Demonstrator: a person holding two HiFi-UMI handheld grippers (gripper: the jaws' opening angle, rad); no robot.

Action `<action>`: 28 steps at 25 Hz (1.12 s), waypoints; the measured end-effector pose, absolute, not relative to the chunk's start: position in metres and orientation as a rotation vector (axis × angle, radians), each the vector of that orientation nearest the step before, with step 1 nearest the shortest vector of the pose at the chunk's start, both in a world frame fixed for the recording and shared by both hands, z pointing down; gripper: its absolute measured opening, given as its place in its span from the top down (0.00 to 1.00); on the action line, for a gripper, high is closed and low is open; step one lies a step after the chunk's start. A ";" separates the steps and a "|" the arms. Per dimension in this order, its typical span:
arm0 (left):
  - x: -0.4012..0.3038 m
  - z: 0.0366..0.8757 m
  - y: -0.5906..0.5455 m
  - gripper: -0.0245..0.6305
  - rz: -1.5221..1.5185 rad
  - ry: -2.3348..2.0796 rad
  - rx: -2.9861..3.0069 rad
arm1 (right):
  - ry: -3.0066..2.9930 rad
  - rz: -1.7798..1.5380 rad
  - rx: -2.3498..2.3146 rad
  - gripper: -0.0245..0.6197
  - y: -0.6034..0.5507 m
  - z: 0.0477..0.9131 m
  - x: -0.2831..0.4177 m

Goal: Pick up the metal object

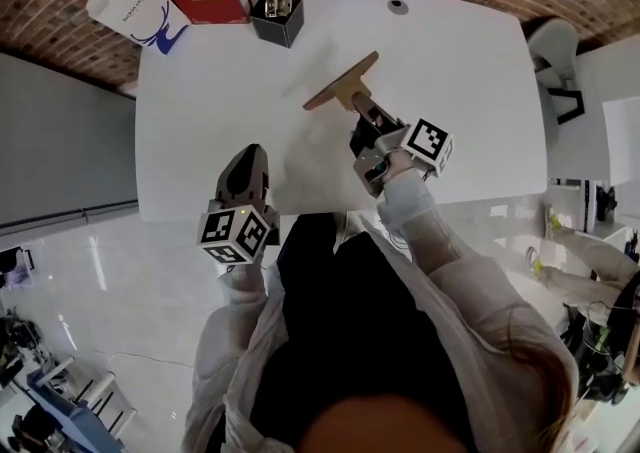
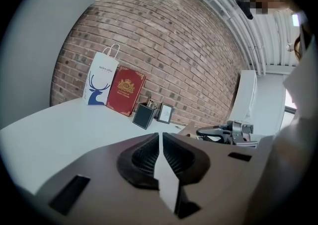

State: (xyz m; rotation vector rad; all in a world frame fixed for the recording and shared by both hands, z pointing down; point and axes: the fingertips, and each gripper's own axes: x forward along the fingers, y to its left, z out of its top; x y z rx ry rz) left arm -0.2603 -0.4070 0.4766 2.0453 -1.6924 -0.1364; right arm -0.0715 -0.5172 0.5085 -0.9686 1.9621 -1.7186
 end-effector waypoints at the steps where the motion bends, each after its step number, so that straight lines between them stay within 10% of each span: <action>1: -0.257 0.474 -0.403 0.91 -0.138 -1.694 2.051 | 1.978 -1.698 -0.967 0.95 -0.512 0.503 -0.067; 28: -0.157 0.411 -0.266 0.91 -0.186 -1.643 2.236 | 2.534 -0.908 -1.298 0.95 -0.329 0.401 0.087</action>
